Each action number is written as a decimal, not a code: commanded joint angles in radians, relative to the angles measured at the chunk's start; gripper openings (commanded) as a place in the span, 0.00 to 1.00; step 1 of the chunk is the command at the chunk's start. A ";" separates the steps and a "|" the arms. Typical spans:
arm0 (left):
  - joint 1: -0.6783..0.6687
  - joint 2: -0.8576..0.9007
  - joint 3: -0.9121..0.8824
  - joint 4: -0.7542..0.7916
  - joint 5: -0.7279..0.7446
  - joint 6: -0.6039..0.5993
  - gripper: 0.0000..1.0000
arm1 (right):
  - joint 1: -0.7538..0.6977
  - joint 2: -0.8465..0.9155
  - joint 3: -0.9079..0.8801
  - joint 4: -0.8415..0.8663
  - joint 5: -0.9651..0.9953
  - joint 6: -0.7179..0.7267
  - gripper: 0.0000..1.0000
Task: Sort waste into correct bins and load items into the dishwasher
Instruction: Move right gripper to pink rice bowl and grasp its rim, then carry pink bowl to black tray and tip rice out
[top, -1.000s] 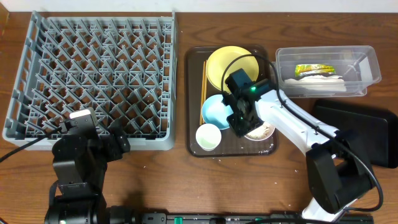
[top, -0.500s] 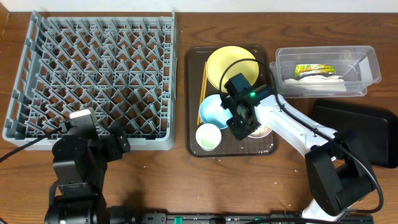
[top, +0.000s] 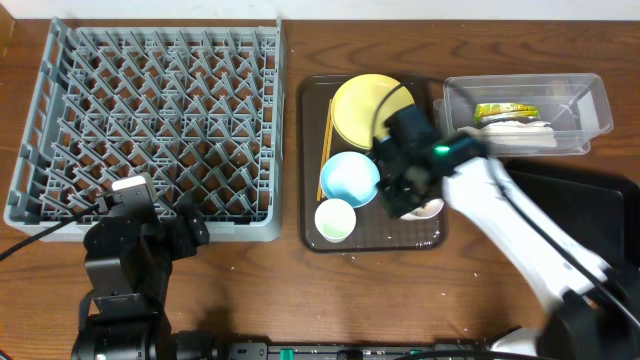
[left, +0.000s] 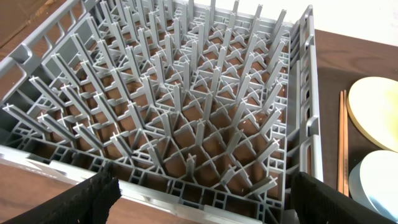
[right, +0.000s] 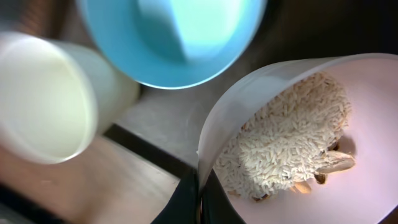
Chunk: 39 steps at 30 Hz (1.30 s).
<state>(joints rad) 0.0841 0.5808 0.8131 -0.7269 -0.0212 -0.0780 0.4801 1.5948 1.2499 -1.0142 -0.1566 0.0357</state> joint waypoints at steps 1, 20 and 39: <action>0.003 -0.002 0.013 0.002 0.010 -0.004 0.91 | -0.089 -0.105 0.025 -0.031 -0.091 0.052 0.01; 0.003 -0.002 0.013 0.002 0.010 -0.004 0.91 | -0.940 -0.270 -0.319 0.112 -0.718 -0.212 0.01; 0.003 -0.002 0.013 0.002 0.010 -0.004 0.91 | -1.308 -0.076 -0.448 0.341 -1.266 -0.281 0.01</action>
<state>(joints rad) 0.0841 0.5808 0.8131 -0.7269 -0.0212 -0.0780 -0.8028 1.4624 0.8097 -0.6895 -1.2411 -0.2142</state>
